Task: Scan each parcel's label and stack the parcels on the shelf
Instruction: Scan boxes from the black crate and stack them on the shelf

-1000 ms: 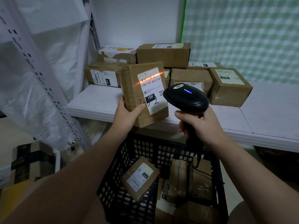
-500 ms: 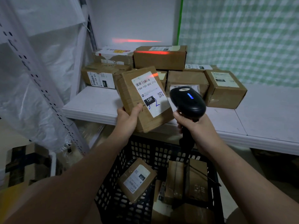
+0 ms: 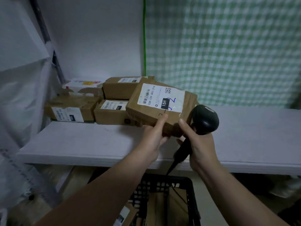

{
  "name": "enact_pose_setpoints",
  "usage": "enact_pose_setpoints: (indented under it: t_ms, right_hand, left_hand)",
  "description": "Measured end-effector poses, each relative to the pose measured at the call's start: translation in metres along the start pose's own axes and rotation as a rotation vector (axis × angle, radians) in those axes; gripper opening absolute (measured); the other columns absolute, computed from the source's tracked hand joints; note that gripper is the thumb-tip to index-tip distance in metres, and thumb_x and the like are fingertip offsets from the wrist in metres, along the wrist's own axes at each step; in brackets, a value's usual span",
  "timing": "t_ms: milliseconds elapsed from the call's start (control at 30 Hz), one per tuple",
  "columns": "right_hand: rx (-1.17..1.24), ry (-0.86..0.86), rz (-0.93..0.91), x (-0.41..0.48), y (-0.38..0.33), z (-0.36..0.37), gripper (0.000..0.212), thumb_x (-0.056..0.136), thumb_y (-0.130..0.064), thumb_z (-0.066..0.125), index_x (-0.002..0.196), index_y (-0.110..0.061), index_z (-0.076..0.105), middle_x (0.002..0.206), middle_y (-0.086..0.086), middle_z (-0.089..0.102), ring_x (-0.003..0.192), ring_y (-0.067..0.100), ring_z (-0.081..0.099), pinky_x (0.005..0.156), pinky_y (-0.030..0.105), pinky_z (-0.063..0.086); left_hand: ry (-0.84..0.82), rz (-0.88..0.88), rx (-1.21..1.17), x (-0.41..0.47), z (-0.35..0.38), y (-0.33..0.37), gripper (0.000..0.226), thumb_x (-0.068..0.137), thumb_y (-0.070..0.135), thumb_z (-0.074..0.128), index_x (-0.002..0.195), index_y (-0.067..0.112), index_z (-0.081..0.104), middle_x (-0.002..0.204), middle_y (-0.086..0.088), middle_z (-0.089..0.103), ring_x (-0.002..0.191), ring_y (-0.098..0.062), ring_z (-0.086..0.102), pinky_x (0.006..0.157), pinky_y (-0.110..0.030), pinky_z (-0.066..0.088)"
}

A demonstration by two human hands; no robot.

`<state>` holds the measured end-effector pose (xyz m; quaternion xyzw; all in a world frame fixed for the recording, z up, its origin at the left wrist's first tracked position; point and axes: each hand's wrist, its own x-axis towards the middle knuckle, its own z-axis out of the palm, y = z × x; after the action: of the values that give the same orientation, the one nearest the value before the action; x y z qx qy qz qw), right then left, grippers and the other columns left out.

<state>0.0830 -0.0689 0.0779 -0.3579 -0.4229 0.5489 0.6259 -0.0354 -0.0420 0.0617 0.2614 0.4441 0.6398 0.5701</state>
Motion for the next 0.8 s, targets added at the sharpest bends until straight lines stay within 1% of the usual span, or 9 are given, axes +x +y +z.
enact_pose_setpoints:
  t_ms: [67, 167, 233, 333, 433, 533, 600, 667, 800]
  right_hand:
    - [0.011, 0.033, -0.016, 0.020, -0.017, -0.004, 0.038, 0.080, -0.011, 0.074, 0.117, -0.006, 0.067, 0.105, 0.006, 0.074, 0.093, 0.018, 0.069, 0.077, 0.031, 0.054]
    - [0.025, 0.065, 0.035, 0.050, -0.037, -0.010, 0.008, 0.083, -0.009, 0.073, 0.089, -0.010, 0.068, 0.079, 0.003, 0.074, 0.076, 0.022, 0.071, 0.066, 0.034, 0.058]
    - [0.020, 0.109, 0.070, 0.071, -0.048, -0.011, 0.014, 0.082, -0.008, 0.074, 0.076, -0.014, 0.062, 0.068, 0.002, 0.069, 0.064, 0.018, 0.070, 0.057, 0.030, 0.056]
    - [0.014, 0.202, 0.129, 0.111, -0.072, -0.008, 0.014, 0.080, -0.008, 0.075, 0.082, -0.012, 0.062, 0.070, 0.006, 0.067, 0.055, 0.018, 0.067, 0.045, 0.027, 0.053]
    - [-0.052, 0.195, 0.243, 0.158, -0.093, -0.005, 0.025, 0.078, -0.016, 0.078, 0.095, -0.009, 0.061, 0.081, 0.010, 0.065, 0.066, 0.025, 0.065, 0.042, 0.031, 0.053]
    - [-0.105, 0.160, 0.323, 0.196, -0.092, 0.001, 0.041, 0.076, -0.022, 0.080, 0.109, -0.007, 0.061, 0.091, 0.011, 0.066, 0.073, 0.027, 0.066, 0.041, 0.034, 0.053]
    - [-0.099, 0.176, 0.311, 0.218, -0.083, 0.002, 0.055, 0.074, -0.026, 0.083, 0.120, -0.006, 0.058, 0.099, 0.012, 0.068, 0.080, 0.028, 0.068, 0.044, 0.036, 0.054]
    - [-0.091, 0.205, 0.297, 0.235, -0.075, 0.001, 0.065, 0.074, -0.030, 0.084, 0.126, -0.006, 0.054, 0.109, 0.014, 0.067, 0.088, 0.031, 0.068, 0.049, 0.039, 0.056]
    - [-0.065, 0.254, 0.329, 0.257, -0.057, -0.002, 0.066, 0.075, -0.033, 0.082, 0.129, -0.009, 0.052, 0.114, 0.012, 0.065, 0.096, 0.031, 0.066, 0.067, 0.048, 0.058]
  left_hand:
    - [-0.030, -0.020, 0.002, 0.007, 0.023, 0.004, 0.047, 0.087, 0.029, 0.068, 0.128, 0.016, 0.052, 0.119, -0.006, 0.067, 0.106, -0.021, 0.065, 0.087, -0.037, 0.055]
    - [-0.084, -0.054, 0.002, 0.021, 0.049, 0.015, 0.051, 0.086, 0.035, 0.068, 0.130, 0.014, 0.052, 0.117, -0.005, 0.067, 0.104, -0.020, 0.066, 0.083, -0.035, 0.056]
    - [-0.127, -0.075, 0.066, 0.031, 0.059, 0.026, 0.061, 0.083, 0.045, 0.069, 0.132, 0.015, 0.048, 0.120, -0.005, 0.065, 0.103, -0.022, 0.066, 0.083, -0.033, 0.056]
    - [-0.048, 0.032, 0.473, 0.052, 0.058, 0.043, 0.086, 0.080, 0.063, 0.061, 0.145, 0.016, 0.031, 0.140, -0.005, 0.048, 0.122, -0.026, 0.053, 0.098, -0.038, 0.048]
    - [0.167, 0.331, 0.964, 0.087, 0.040, 0.069, 0.096, 0.082, 0.062, 0.059, 0.153, 0.019, 0.010, 0.151, -0.011, 0.022, 0.135, -0.031, 0.035, 0.111, -0.046, 0.033]
    - [0.065, 0.517, 1.003, 0.120, 0.031, 0.093, 0.077, 0.086, 0.044, 0.065, 0.149, 0.024, 0.025, 0.140, -0.007, 0.044, 0.121, -0.029, 0.052, 0.102, -0.046, 0.044]
    - [0.040, 0.557, 1.016, 0.137, 0.034, 0.099, 0.075, 0.090, 0.032, 0.065, 0.150, 0.028, 0.021, 0.132, -0.004, 0.056, 0.113, -0.026, 0.058, 0.096, -0.046, 0.048]
    - [0.016, 0.606, 1.115, 0.152, 0.036, 0.098, 0.075, 0.092, 0.024, 0.063, 0.150, 0.033, 0.017, 0.130, -0.003, 0.057, 0.106, -0.026, 0.060, 0.093, -0.041, 0.049]
    - [0.040, 0.667, 1.370, 0.180, 0.043, 0.094, 0.050, 0.095, 0.023, 0.057, 0.142, 0.025, 0.039, 0.130, -0.010, 0.048, 0.114, -0.026, 0.052, 0.094, -0.032, 0.040]
